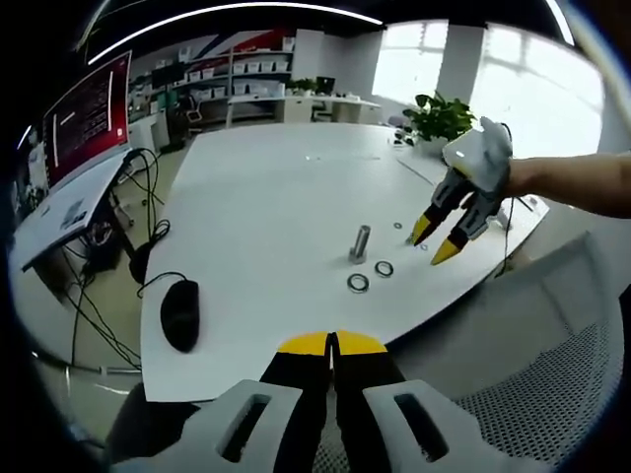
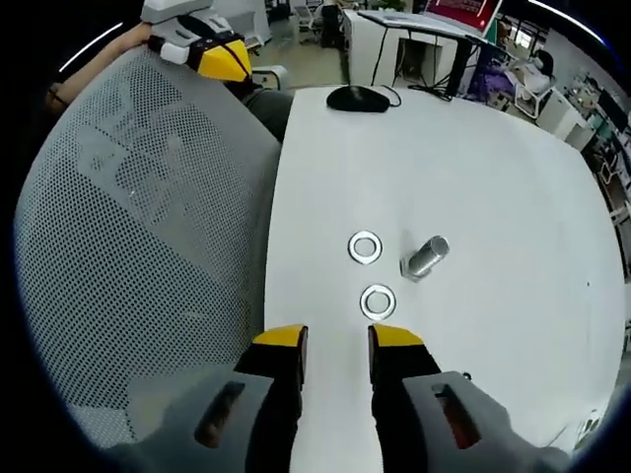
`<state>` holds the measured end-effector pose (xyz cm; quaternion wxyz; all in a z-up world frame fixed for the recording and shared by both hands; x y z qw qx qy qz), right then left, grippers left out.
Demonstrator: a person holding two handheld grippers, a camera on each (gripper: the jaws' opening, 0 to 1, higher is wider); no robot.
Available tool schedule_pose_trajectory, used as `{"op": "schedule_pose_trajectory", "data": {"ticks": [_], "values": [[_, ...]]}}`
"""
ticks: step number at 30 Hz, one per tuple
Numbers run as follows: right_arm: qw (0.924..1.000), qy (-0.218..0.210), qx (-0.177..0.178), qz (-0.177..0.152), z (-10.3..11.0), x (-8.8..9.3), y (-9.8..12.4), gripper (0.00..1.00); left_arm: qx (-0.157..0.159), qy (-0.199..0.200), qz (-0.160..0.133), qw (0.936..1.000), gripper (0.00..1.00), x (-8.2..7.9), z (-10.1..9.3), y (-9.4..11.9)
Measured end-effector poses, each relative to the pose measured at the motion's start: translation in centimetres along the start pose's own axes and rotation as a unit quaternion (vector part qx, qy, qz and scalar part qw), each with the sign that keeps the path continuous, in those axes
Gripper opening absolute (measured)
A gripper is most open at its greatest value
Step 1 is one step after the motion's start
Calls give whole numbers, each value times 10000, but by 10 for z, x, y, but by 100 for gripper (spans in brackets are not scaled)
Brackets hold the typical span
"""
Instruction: Place the washer onto the threaded stud by aligning its center hole with the stud, sliding it down to the base, and recovering from edge contact or off-axis alignment until the washer reaches the visible bottom stop.
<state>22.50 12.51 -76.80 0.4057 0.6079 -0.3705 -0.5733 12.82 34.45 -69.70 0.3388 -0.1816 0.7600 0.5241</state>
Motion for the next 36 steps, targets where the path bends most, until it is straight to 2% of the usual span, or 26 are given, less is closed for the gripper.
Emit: {"op": "schedule_pose_trajectory", "data": {"ticks": [3,20,28,31,36], "values": [[10000,-73,-40,-1,-6,-1,-6,29,-10,9,17,10000,0,1,0,0],[9970,339,-147,688,-24,12,-52,32,-61,49,67,9999,0,2,1,0],[9957,413,-196,809,-32,9,-63,32,-70,61,64,9999,0,1,2,0],[9940,615,-136,898,-36,8,-65,30,-72,63,58,9999,0,1,2,0],[9922,695,-147,1025,-34,4,-67,30,-82,67,43,9999,0,0,2,0]]}}
Point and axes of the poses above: the point that each gripper's makers call its tool centre point, and the gripper's own axes: y roughly backward along the fingers, z roughly to its left, x roughly out of its underside, the point moved 4 cm from there along y, roughly backward along the fingers, and after that the axes turned 7 degrees about y, right-handed, at the moved point
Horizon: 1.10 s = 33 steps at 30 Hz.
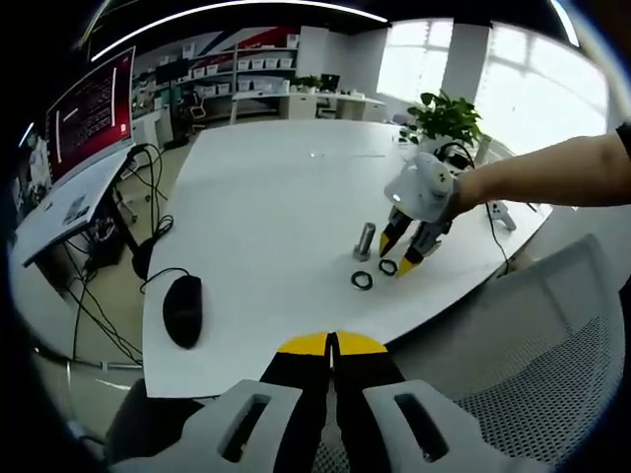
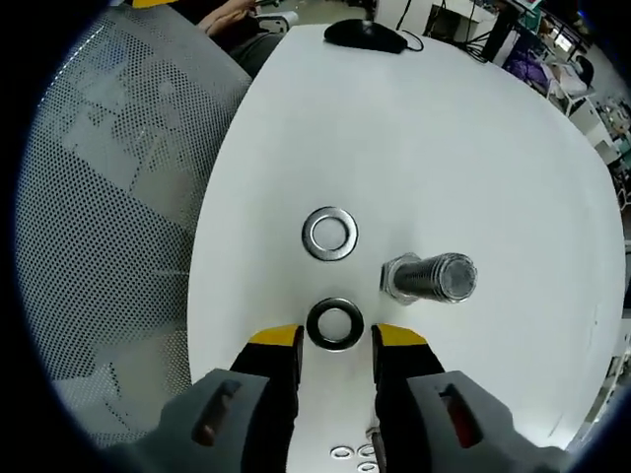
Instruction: Place the washer onto the threaded stud by aligning its center hole with the stud, sliding it down to the base, and recovering from edge contact or off-axis alignment until the washer reaches the visible bottom stop.
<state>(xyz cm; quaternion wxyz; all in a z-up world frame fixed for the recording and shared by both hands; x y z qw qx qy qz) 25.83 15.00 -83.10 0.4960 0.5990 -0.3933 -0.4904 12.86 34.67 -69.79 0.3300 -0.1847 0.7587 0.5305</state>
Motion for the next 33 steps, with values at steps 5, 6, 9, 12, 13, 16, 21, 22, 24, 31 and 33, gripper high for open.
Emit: {"op": "schedule_pose_trajectory", "data": {"ticks": [5,6,9,12,13,16,21,22,24,31,33], "values": [[9998,109,-33,176,1,-1,0,31,-15,5,-34,10000,0,-1,0,0],[9996,164,-44,204,1,-1,0,31,-17,5,-36,10000,0,-1,0,0],[9993,323,-84,174,2,-2,1,31,-26,6,-37,10000,0,-1,1,0],[9989,404,-106,218,3,-4,1,31,-31,9,-45,10000,0,-1,1,0],[9988,406,-112,262,3,-5,1,32,-32,10,-50,10000,0,-1,1,0],[9987,357,-114,345,1,-5,1,31,-29,4,-41,10000,0,-1,1,0],[10000,63,-38,46,0,-2,2,30,-23,6,-60,10000,0,-2,1,0],[10000,83,-24,0,1,-1,2,30,-19,4,-57,10000,0,-2,1,0],[9999,67,-7,-93,2,-1,3,30,-13,-1,-51,10000,0,-1,1,0],[9998,-28,19,-178,-2,-1,1,26,-1,-4,-35,10000,0,-1,0,0],[9998,-72,42,-176,-2,-1,1,25,2,-8,-26,10000,0,-1,0,0]]}}
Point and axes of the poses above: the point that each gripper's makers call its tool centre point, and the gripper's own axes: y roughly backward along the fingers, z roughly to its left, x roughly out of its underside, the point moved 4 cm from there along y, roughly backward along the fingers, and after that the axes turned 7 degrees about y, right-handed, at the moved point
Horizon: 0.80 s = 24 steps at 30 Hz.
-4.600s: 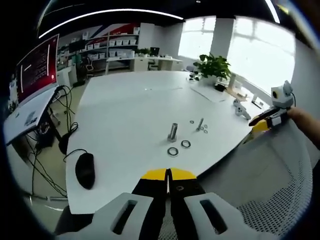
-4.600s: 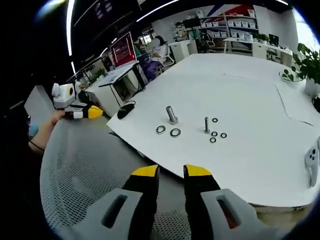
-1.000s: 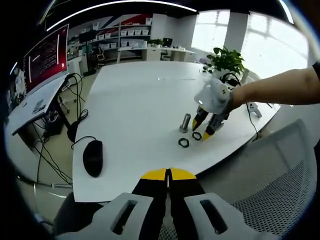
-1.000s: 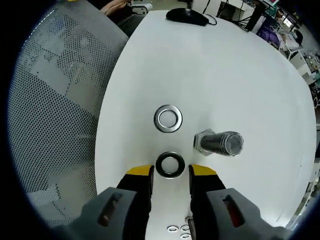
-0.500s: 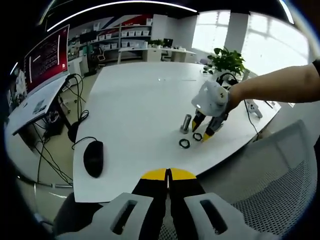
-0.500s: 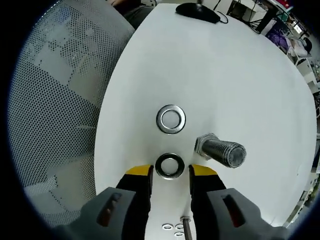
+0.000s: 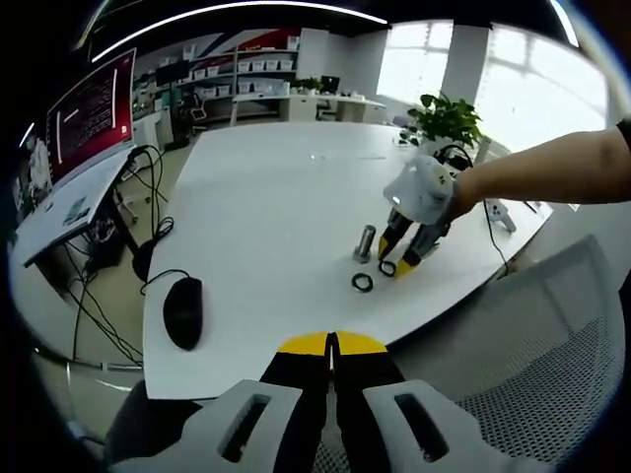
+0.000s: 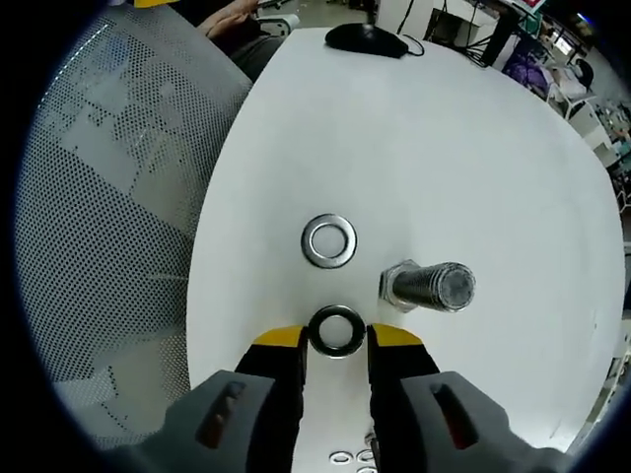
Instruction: Place the washer onto the threaded stud by aligning its center hole with the stud, sliding it down to the base, and recovering from edge contact or off-axis alignment until the washer reaches the visible bottom stop.
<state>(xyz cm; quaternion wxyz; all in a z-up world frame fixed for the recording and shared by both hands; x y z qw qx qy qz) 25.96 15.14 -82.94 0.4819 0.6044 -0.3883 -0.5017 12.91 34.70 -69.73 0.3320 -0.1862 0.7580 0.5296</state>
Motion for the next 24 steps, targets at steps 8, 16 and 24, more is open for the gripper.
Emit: {"op": "schedule_pose_trajectory", "data": {"ticks": [8,16,24], "values": [[9999,-143,31,-46,-2,1,-1,24,16,-10,18,10000,0,0,0,0],[9998,-158,-91,52,-3,-2,3,23,29,-15,24,10000,0,0,-1,0],[9996,-120,-171,201,-7,-3,11,23,44,-20,5,10000,0,0,-1,0]]}}
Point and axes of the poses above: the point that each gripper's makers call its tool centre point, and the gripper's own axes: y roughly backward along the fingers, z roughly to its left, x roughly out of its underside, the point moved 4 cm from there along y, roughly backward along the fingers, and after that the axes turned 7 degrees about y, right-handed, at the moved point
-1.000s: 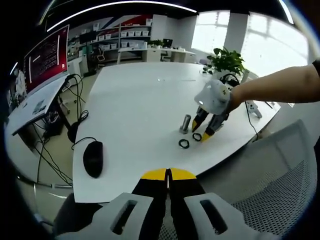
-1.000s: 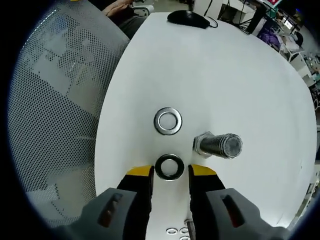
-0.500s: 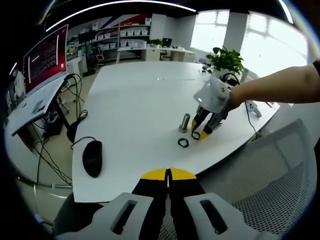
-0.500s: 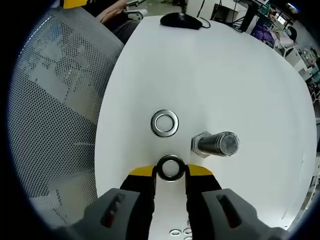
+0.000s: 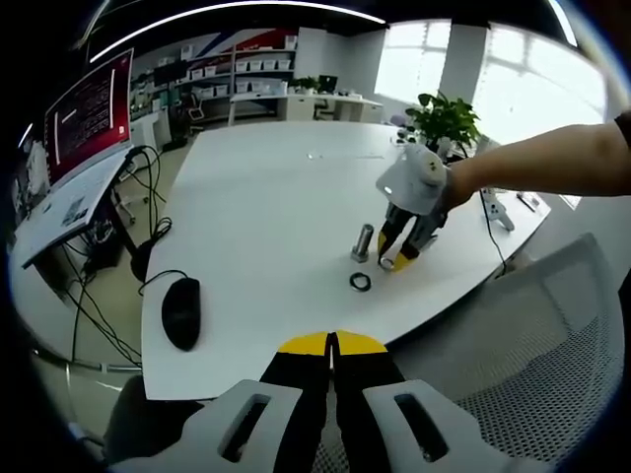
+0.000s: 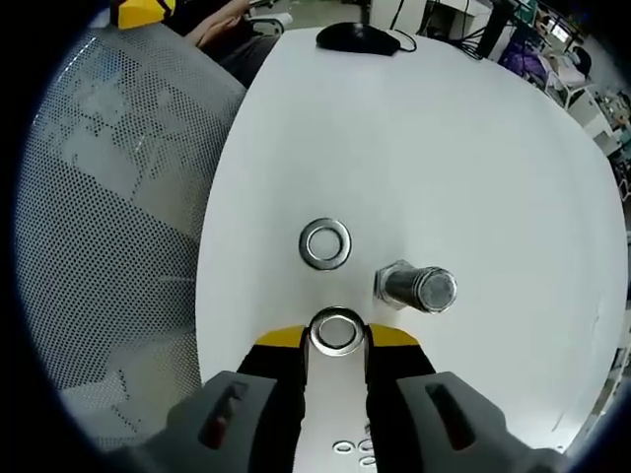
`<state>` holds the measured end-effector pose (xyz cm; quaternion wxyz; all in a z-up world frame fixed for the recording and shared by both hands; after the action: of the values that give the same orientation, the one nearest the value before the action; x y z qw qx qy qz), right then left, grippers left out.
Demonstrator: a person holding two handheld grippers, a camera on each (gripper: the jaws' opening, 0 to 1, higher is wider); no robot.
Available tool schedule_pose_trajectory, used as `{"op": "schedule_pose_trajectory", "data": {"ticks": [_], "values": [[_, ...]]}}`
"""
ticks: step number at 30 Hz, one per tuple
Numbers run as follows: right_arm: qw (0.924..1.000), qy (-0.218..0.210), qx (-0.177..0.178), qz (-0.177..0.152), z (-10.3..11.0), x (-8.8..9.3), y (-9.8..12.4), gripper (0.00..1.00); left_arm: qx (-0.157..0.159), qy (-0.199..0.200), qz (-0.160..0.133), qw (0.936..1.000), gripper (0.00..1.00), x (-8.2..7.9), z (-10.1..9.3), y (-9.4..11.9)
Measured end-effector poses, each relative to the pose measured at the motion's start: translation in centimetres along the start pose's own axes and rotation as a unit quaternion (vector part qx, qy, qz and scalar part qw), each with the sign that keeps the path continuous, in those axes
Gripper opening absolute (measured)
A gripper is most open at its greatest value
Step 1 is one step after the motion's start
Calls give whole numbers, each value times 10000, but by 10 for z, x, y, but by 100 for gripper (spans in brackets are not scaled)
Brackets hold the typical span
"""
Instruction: Place the washer onto the threaded stud by aligning its center hole with the stud, sliding it down to the base, and recovering from edge contact or off-axis alignment until the washer reaches the visible bottom stop.
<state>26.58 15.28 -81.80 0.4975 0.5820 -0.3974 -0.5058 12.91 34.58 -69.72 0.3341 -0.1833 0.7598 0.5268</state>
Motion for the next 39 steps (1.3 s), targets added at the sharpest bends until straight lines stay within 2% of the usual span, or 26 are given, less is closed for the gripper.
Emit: {"op": "schedule_pose_trajectory", "data": {"ticks": [12,29,39], "values": [[9997,128,-144,141,3,-3,18,23,6,-5,-20,10000,0,0,0,0],[9985,469,-129,244,6,-15,52,23,22,-1,-44,10000,0,-1,-1,0],[9986,500,29,143,-7,-26,68,23,25,6,-28,10000,0,0,-1,0]]}}
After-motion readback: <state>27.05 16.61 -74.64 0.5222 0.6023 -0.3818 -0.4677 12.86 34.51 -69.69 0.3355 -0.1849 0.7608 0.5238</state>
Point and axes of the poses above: the point that each gripper's makers call its tool centre point, and the gripper's own axes: y roughly backward along the fingers, z roughly to its left, x roughly out of its underside, the point moved 4 cm from there along y, roughly backward along the fingers, and after that the axes turned 7 degrees about y, right-handed, at the moved point
